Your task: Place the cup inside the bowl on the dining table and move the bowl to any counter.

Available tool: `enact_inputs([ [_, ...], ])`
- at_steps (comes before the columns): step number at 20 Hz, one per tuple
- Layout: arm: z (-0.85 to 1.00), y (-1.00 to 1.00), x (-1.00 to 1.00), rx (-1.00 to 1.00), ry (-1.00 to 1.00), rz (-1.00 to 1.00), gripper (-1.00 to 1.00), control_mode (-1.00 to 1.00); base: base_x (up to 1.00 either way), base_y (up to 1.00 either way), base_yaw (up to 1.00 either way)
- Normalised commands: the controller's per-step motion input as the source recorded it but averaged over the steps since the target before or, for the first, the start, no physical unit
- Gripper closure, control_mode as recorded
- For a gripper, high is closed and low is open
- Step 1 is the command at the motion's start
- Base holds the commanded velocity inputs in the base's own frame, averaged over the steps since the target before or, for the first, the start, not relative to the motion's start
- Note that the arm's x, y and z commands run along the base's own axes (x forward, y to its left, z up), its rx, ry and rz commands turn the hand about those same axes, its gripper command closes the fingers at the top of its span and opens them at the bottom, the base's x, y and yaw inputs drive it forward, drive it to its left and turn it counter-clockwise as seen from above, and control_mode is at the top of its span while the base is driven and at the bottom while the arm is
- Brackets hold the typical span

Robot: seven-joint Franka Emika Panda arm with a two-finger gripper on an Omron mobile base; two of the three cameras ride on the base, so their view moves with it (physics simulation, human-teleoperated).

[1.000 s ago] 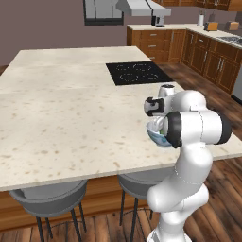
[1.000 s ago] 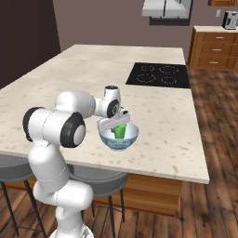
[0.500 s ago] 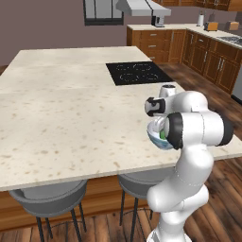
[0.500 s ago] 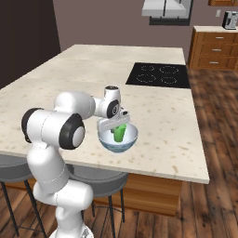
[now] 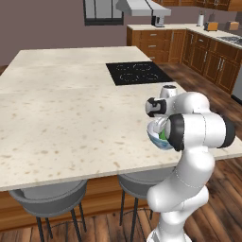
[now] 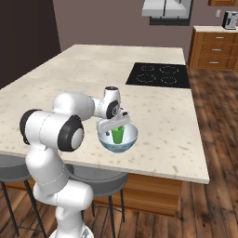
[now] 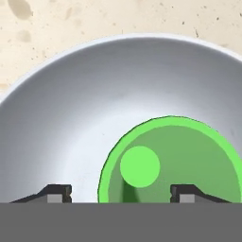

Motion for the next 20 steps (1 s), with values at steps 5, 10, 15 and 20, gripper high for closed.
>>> enact_inputs([
  [5, 0.03, 0.0, -0.12, 0.0, 0.0, -0.01, -1.0, -1.0, 0.0, 0.0, 0.0],
  [10, 0.32, 0.0, -0.18, 0.0, 0.0, -0.03, -1.0, -1.0, 0.0, 0.0, 0.0],
  [15, 0.41, 0.0, -0.06, 0.0, 0.0, -0.07, -1.0, -1.0, 0.0, 0.0, 0.0],
  [20, 0.35, 0.0, -0.02, 0.0, 0.0, -0.11, -1.0, -1.0, 0.0, 0.0, 0.0],
])
